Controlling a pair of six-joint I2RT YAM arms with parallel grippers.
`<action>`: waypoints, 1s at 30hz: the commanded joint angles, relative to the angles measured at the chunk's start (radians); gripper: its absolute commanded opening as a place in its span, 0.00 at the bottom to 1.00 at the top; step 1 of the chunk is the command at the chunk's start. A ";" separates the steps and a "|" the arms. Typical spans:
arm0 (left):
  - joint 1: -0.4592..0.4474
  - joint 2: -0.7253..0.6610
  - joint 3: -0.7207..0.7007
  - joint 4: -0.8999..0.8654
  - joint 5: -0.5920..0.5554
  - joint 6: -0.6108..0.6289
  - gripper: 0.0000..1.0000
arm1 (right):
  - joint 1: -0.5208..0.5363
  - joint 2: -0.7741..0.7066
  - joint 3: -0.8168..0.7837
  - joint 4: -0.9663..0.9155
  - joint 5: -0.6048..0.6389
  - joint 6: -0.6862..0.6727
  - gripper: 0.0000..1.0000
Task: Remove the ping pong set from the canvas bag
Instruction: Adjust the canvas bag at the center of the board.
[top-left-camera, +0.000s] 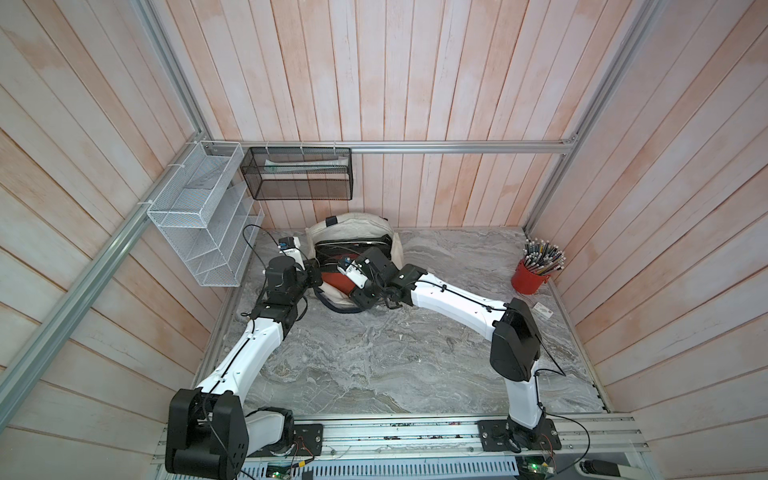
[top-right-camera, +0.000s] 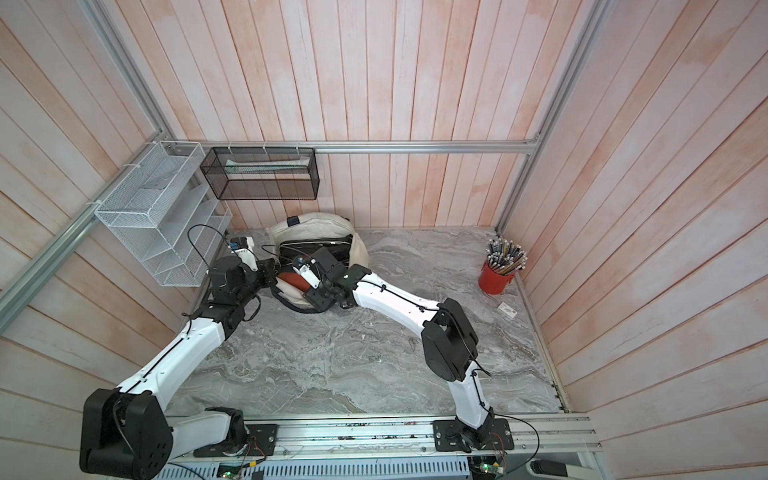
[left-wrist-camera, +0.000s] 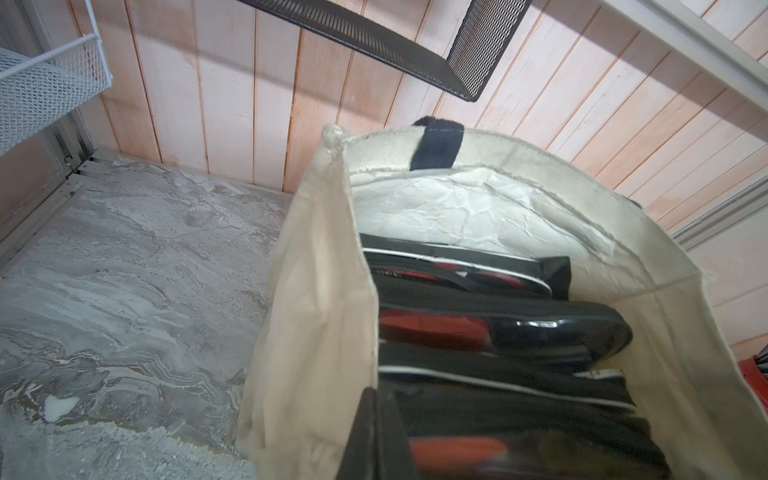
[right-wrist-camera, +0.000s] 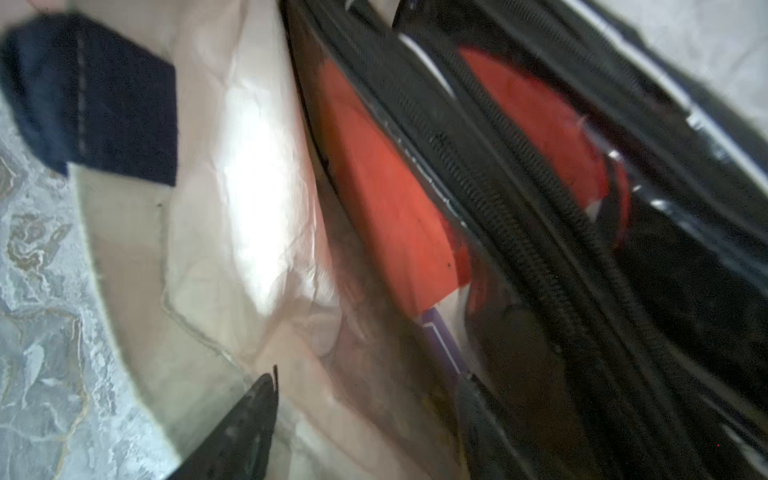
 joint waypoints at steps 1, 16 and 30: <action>0.005 0.037 -0.017 -0.009 -0.010 -0.004 0.00 | -0.002 -0.050 -0.070 0.048 0.065 0.060 0.70; 0.006 0.068 -0.026 0.029 -0.016 -0.014 0.00 | -0.035 -0.081 0.071 0.129 0.118 -0.096 0.71; 0.007 0.068 -0.018 0.029 -0.025 -0.015 0.00 | -0.001 0.005 0.091 0.083 0.029 -0.217 0.68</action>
